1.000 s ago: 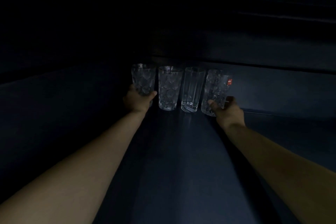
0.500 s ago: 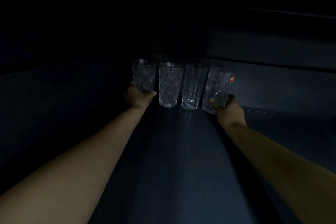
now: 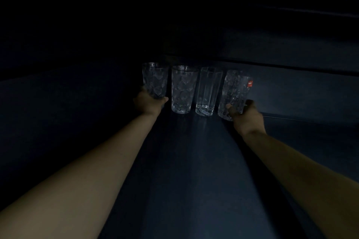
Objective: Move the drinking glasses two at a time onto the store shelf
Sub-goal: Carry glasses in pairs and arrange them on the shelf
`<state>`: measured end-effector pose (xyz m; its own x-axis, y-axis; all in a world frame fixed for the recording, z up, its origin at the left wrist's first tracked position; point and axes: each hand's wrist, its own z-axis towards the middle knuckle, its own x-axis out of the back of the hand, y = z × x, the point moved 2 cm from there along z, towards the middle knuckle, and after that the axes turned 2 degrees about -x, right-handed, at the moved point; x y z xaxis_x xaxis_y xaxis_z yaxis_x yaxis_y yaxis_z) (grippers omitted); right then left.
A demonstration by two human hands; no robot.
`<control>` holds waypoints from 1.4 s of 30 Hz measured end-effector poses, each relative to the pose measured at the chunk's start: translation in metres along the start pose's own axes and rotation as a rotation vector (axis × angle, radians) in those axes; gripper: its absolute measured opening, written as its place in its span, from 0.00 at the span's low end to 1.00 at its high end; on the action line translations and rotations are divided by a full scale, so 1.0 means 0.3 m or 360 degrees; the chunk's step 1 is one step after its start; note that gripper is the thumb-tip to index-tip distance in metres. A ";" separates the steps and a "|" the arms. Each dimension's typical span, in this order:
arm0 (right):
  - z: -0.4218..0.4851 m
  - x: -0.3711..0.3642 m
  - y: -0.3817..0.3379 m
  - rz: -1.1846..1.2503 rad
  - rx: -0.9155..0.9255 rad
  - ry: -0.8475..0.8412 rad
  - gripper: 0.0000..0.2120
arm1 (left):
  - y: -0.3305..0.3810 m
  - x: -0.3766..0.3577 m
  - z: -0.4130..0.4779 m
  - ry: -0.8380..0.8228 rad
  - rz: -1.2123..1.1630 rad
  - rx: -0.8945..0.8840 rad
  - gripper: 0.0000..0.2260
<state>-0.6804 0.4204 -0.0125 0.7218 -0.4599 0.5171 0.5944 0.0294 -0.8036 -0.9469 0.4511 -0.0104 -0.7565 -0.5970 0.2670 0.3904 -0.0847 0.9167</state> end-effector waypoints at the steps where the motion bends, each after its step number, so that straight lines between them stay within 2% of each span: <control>1: 0.000 0.000 -0.001 0.0000 -0.0001 -0.0001 0.25 | 0.001 0.001 -0.001 0.0000 0.0010 -0.0003 0.31; 10: 0.007 -0.003 0.003 -0.0026 0.0008 0.0020 0.25 | 0.002 0.008 -0.006 -0.0015 -0.0026 0.0004 0.29; 20: -0.017 0.017 -0.006 0.0071 -0.0102 0.0015 0.29 | 0.019 0.019 -0.033 -0.0034 0.0116 0.0011 0.31; 31: -0.171 0.143 0.001 0.0020 -0.0119 -0.0121 0.17 | 0.083 0.078 -0.246 -0.0146 0.0502 0.0226 0.10; 33: -0.213 0.196 0.022 0.0063 -0.0146 -0.0165 0.15 | 0.101 0.086 -0.305 -0.0216 0.0491 0.0221 0.10; 35: -0.255 0.266 0.039 0.0156 -0.0228 -0.0273 0.16 | 0.130 0.081 -0.358 -0.0354 0.0415 0.0233 0.09; 38: -0.320 0.400 0.076 0.0259 -0.0347 -0.0500 0.20 | 0.198 0.058 -0.480 -0.0559 0.0158 0.0283 0.16; 40: -0.384 0.512 0.112 0.0352 -0.0438 -0.0595 0.19 | 0.261 0.058 -0.593 -0.0737 0.0007 0.0273 0.12; 42: -0.466 0.658 0.152 0.0411 -0.0431 -0.0525 0.13 | 0.323 0.064 -0.725 -0.0840 -0.0159 0.0246 0.07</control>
<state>-0.5603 0.2069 0.0116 0.9330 -0.1613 0.3218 0.2999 -0.1464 -0.9427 -0.8095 0.2578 0.0188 -0.9615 -0.1084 0.2526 0.2518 0.0214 0.9675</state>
